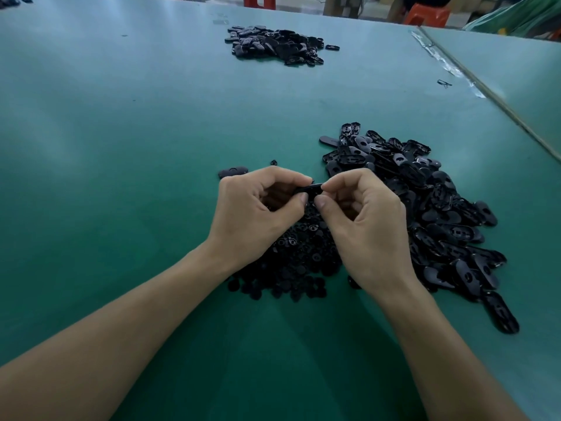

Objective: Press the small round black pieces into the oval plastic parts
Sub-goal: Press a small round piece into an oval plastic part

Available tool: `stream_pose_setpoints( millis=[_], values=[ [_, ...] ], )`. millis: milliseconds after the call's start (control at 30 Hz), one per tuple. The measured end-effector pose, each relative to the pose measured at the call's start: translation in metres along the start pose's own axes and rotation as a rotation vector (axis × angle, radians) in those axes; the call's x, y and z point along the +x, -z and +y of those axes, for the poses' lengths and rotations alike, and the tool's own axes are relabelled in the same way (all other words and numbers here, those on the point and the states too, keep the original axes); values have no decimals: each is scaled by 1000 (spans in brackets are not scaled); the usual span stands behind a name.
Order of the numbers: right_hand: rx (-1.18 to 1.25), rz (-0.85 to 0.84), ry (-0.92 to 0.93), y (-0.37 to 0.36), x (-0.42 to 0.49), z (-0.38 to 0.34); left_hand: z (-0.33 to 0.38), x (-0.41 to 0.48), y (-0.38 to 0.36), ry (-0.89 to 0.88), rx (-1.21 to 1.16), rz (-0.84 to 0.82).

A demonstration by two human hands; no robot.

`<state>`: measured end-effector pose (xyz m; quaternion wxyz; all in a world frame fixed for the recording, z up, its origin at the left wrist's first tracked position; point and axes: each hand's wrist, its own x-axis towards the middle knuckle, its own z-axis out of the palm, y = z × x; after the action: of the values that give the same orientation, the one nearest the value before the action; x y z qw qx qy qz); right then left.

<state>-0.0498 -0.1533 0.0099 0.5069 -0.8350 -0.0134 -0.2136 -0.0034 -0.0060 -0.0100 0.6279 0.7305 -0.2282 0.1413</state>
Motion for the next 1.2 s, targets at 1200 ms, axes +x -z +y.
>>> stream_pose_setpoints(
  millis=[1200],
  values=[
    [15,-30,40,6,4,6,2,6,2,55,-74,-112]
  ],
)
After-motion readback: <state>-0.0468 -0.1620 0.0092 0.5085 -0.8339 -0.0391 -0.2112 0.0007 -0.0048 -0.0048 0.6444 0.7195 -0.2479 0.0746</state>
